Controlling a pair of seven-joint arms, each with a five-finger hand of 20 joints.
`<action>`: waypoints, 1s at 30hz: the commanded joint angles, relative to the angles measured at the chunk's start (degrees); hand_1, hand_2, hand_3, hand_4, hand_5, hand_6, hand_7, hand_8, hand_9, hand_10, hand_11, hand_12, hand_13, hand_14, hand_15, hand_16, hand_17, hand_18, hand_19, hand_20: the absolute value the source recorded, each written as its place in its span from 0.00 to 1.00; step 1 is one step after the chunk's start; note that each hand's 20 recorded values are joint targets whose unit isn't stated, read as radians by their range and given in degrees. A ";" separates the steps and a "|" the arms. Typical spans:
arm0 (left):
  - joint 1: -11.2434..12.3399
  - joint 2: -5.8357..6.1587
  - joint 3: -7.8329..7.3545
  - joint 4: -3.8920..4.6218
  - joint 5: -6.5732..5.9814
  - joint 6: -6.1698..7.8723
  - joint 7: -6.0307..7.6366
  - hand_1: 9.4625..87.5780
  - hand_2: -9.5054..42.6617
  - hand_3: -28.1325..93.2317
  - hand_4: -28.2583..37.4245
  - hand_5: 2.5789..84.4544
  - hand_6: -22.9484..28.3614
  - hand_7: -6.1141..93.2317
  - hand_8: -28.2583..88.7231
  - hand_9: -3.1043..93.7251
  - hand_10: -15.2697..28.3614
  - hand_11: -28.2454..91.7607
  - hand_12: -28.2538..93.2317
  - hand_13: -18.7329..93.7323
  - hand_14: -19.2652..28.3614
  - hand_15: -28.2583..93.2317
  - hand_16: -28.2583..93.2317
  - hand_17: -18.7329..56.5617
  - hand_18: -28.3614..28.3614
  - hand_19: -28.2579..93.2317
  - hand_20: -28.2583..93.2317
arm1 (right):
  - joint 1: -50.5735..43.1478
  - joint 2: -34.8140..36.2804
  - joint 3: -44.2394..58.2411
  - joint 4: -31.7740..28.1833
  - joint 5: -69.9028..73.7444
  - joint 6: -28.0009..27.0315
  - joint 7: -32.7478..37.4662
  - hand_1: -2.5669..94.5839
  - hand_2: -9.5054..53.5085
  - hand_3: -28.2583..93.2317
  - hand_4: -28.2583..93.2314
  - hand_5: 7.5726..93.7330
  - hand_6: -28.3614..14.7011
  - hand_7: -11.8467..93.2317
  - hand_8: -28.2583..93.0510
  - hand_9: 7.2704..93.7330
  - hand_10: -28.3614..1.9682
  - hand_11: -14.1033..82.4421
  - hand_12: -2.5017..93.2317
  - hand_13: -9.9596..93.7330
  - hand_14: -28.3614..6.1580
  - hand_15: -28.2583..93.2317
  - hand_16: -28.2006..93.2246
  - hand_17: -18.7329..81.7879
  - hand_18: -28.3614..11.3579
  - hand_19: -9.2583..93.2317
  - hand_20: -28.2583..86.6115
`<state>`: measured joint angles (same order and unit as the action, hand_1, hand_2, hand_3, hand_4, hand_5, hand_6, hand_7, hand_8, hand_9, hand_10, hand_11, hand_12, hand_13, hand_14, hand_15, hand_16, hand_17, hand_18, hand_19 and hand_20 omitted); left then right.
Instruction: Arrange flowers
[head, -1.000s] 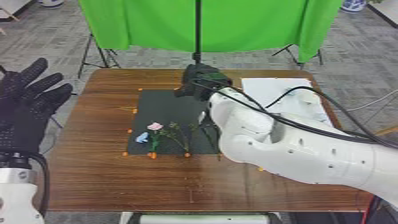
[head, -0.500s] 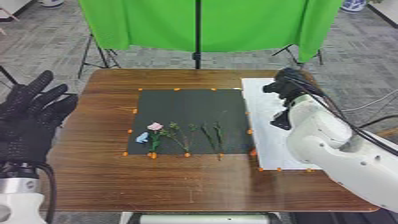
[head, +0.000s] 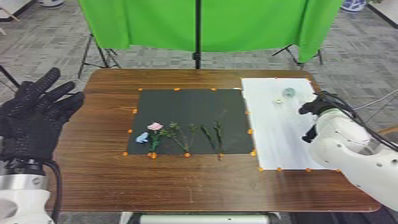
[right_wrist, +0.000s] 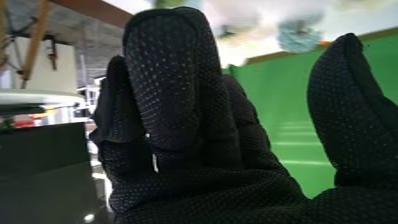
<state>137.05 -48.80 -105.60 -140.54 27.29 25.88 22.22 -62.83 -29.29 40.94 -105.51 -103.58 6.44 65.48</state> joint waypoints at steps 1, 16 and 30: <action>0.06 -0.11 0.67 0.59 -0.28 -0.64 -0.68 0.14 0.42 0.85 0.00 0.39 0.64 0.19 0.16 0.33 0.82 0.48 0.31 0.38 1.00 0.73 0.12 0.17 0.96 0.85 0.23 | 0.50 1.70 -0.50 4.12 2.27 -1.62 1.98 0.34 0.08 0.83 0.02 0.39 0.48 0.19 0.16 0.80 0.35 0.38 0.17 0.86 0.55 0.71 0.35 0.59 0.09 1.00 0.38; 0.06 -1.15 0.76 0.90 -0.02 -1.56 -2.12 0.14 0.42 0.85 0.00 0.39 0.64 0.20 0.16 0.33 0.82 0.48 0.31 0.38 1.00 0.73 0.12 0.17 0.96 0.85 0.22 | 4.98 0.49 -7.97 6.90 2.06 -2.19 -2.64 0.39 0.04 0.85 0.01 0.46 0.66 0.24 0.14 0.76 0.42 0.35 0.17 0.85 0.55 0.65 0.35 0.58 0.18 1.00 0.27; -0.11 -1.72 1.11 1.31 -0.36 -1.45 -2.28 0.14 0.42 0.85 0.00 0.39 0.65 0.19 0.16 0.33 0.82 0.48 0.31 0.38 1.00 0.73 0.12 0.16 0.96 0.84 0.22 | 9.46 0.60 -17.86 8.39 -4.78 7.27 -3.58 0.52 0.00 0.80 0.00 0.78 0.71 0.27 0.21 0.87 0.65 0.31 0.19 0.90 0.66 0.61 0.37 0.62 0.26 1.00 0.28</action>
<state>136.36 -49.69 -104.75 -139.78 27.18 24.91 20.64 -53.24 -28.84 24.14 -97.24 -105.67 11.58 62.22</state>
